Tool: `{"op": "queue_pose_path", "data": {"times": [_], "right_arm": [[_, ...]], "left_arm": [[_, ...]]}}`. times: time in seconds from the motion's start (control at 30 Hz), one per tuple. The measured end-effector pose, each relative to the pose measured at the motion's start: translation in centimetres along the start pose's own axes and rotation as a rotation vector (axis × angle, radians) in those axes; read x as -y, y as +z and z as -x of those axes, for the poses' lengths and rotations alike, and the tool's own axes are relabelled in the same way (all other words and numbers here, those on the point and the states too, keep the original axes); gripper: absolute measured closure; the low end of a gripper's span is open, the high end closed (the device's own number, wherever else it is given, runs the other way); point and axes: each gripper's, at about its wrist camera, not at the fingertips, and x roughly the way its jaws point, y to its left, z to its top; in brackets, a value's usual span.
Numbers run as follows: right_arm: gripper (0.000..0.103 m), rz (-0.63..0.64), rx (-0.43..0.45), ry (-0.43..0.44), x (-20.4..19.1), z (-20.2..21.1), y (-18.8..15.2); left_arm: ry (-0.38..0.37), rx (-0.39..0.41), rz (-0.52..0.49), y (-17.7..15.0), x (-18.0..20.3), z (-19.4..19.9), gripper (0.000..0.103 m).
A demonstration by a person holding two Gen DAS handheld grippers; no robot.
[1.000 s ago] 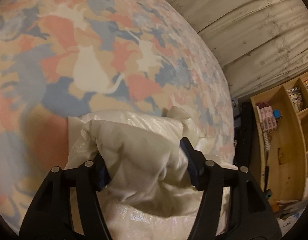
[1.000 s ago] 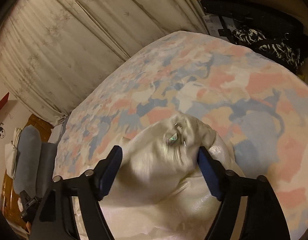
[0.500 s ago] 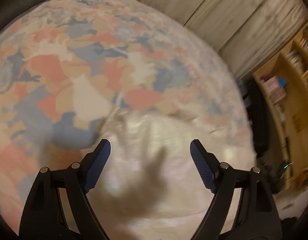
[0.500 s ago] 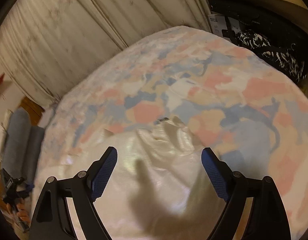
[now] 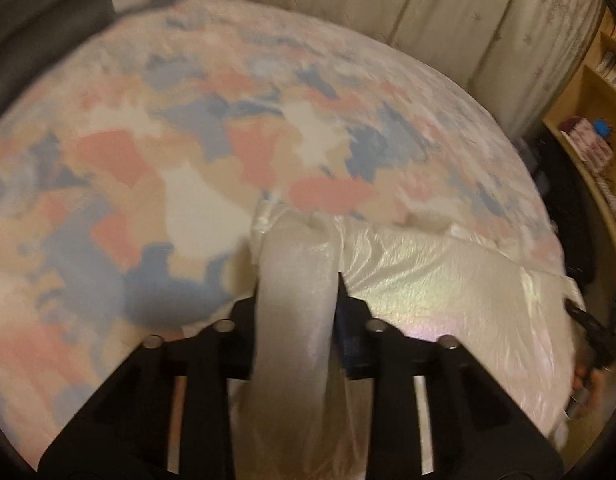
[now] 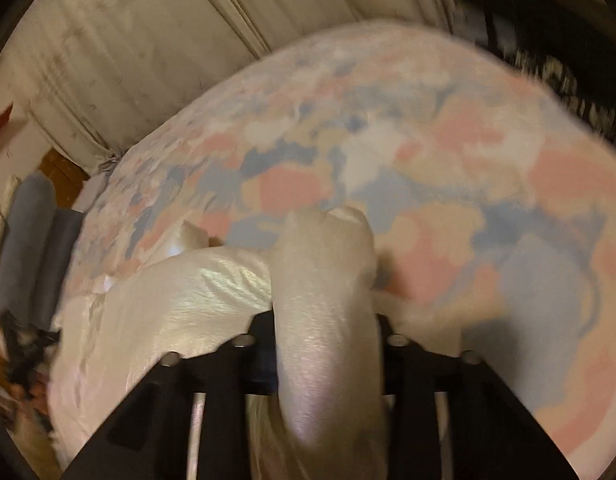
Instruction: Fold large clothes
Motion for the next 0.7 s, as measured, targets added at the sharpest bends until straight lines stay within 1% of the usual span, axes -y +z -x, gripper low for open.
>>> {"op": "queue_pose_path", "data": {"times": [0.03, 0.07, 0.1, 0.13, 0.2, 0.23, 0.3, 0.37, 0.4, 0.43, 0.5, 0.53, 0.57, 0.63, 0.7], "right_arm": [[0.082, 0.000, 0.014, -0.031, -0.3, 0.2, 0.1], [0.082, -0.002, 0.018, -0.063, -0.4, 0.1, 0.1], [0.083, -0.006, 0.005, -0.113, -0.3, -0.7, -0.1], [0.083, -0.006, -0.009, -0.139, -0.5, -1.2, -0.3], [0.082, 0.006, -0.028, -0.190, -0.4, -2.8, -1.1], [0.080, 0.006, -0.032, -0.200, -0.3, -3.2, -1.3], [0.079, -0.007, -0.030, -0.201, 0.1, -3.7, -1.5], [0.079, -0.003, -0.037, -0.205, 0.2, -3.8, -1.5], [0.076, 0.011, -0.041, -0.217, 0.0, -3.6, -1.4], [0.070, 0.018, -0.043, -0.228, -0.3, -3.4, -1.2], [0.060, 0.035, -0.034, -0.274, -1.0, -2.3, -0.9], [0.057, 0.036, -0.023, -0.272, -1.4, -1.4, -0.7], [0.057, 0.034, 0.000, -0.262, -2.0, -0.4, -0.5], [0.057, 0.038, 0.040, -0.252, -3.4, 1.6, -0.2], [0.056, 0.061, 0.066, -0.233, -5.7, 3.2, 0.0]], "left_arm": [[0.029, 0.015, -0.010, 0.1, 0.6, 0.1, 0.081], [0.073, 0.027, -0.026, 0.1, 1.1, -0.2, 0.081], [0.119, 0.022, -0.036, 0.0, 1.5, -0.9, 0.081], [0.168, 0.004, -0.044, -0.2, 1.8, -2.0, 0.081], [0.228, -0.014, -0.053, -1.0, 1.9, -3.6, 0.080], [0.246, -0.017, -0.052, -1.4, 1.8, -4.3, 0.080], [0.258, -0.001, -0.048, -1.9, 1.9, -4.7, 0.080], [0.271, 0.007, -0.065, -2.0, 2.1, -4.6, 0.080], [0.276, 0.008, -0.072, -2.0, 2.3, -4.4, 0.080], [0.282, 0.014, -0.081, -2.0, 2.4, -3.9, 0.080], [0.290, 0.032, -0.093, -1.8, 2.7, -2.8, 0.080], [0.290, 0.041, -0.095, -1.6, 2.8, -2.0, 0.080], [0.289, 0.052, -0.091, -1.4, 2.9, -1.2, 0.080], [0.283, 0.100, -0.073, -1.0, 3.5, 0.9, 0.080], [0.249, 0.142, -0.072, -0.8, 4.7, 2.7, 0.080]]}}
